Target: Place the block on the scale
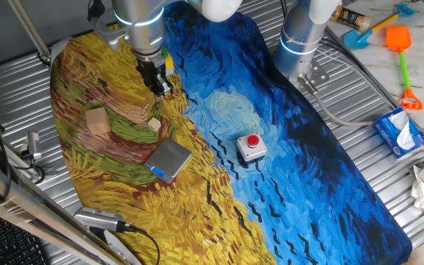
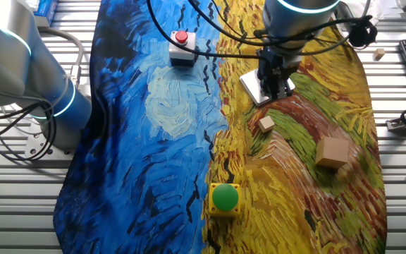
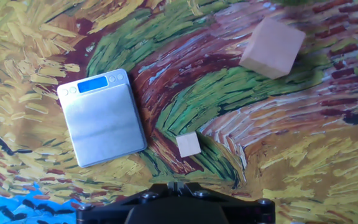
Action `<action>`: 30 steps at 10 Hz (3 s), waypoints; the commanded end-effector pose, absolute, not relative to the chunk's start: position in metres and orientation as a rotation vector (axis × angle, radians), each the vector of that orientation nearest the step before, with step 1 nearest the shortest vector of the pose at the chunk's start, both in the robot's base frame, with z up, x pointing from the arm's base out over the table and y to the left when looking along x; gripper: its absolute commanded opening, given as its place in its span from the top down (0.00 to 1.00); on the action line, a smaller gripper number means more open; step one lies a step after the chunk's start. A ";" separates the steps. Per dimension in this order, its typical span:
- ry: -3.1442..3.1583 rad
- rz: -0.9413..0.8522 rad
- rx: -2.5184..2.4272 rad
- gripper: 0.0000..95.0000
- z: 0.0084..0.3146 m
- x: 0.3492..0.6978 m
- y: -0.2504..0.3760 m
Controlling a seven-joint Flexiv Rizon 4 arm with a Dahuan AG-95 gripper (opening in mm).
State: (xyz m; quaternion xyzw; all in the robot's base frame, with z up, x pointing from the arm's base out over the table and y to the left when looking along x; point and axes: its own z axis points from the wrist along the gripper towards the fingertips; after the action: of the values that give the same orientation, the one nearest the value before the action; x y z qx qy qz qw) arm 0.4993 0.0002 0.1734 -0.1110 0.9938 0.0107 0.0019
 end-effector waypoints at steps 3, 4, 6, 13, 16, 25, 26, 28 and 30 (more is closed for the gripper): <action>3.121 0.035 -0.369 1.00 0.173 0.500 0.000; 3.120 0.037 -0.374 1.00 0.173 0.500 0.000; 3.089 0.005 -0.498 1.00 0.173 0.500 0.000; 3.045 0.040 -0.597 1.00 0.171 0.500 0.000; 3.039 0.095 -0.641 0.60 0.166 0.500 0.000; 3.026 0.171 -0.586 0.40 0.112 0.499 -0.005; 3.023 0.166 -0.610 0.40 0.107 0.506 -0.011; 3.019 0.168 -0.625 0.40 0.100 0.518 -0.016; 3.012 0.185 -0.600 0.40 0.085 0.534 -0.013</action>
State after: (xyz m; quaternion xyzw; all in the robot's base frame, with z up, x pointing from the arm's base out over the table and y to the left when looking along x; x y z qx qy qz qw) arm 0.5347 -0.0122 0.0848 -0.2036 0.9769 0.0585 0.0277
